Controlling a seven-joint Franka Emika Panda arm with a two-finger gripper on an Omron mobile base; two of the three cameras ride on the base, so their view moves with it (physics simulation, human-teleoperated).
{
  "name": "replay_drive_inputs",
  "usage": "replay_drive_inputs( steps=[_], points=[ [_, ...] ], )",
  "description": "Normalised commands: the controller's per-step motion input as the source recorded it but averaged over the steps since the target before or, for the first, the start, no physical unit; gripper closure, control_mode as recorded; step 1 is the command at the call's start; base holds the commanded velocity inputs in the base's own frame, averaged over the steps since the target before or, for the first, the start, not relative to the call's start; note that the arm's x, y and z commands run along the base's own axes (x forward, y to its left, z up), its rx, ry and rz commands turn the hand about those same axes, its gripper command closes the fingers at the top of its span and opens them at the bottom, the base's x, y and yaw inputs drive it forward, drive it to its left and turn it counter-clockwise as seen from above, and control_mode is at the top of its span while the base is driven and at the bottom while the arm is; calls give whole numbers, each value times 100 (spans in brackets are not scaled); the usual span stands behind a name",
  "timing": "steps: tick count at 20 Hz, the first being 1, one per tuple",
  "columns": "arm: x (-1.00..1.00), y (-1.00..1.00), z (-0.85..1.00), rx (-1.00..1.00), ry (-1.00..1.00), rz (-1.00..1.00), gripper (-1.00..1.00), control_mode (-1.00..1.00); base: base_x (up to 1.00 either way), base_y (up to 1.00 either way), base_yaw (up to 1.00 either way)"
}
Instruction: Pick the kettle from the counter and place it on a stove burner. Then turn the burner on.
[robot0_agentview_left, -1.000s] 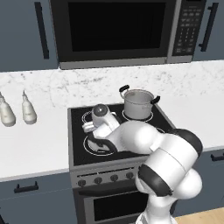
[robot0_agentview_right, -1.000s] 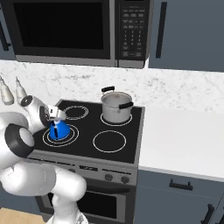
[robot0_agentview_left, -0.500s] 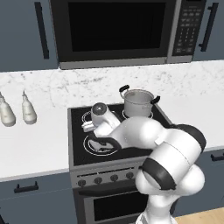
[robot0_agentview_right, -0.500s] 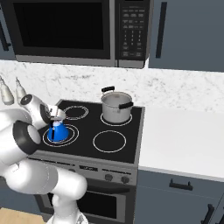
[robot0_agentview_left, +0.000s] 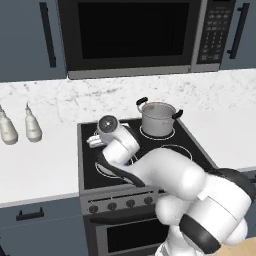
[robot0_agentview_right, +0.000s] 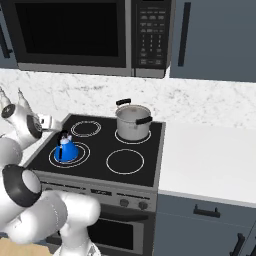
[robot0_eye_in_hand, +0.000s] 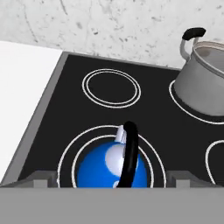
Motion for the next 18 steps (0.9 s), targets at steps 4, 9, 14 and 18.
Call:
replay_drive_inputs(
  steps=[4, 9, 14, 18],
  points=[
    [-100, 4, 5, 0, -34, 0, -100, -100, 0, 0, 0],
    [-100, 8, -84, -1, -20, 0, -100, -100, 0, 0, 0],
    [-100, 38, -100, -1, -21, 0, -100, -100, 0, 0, 0],
    [-100, 57, -100, 1, -25, 0, -100, -100, 0, 0, 0]
  ],
)
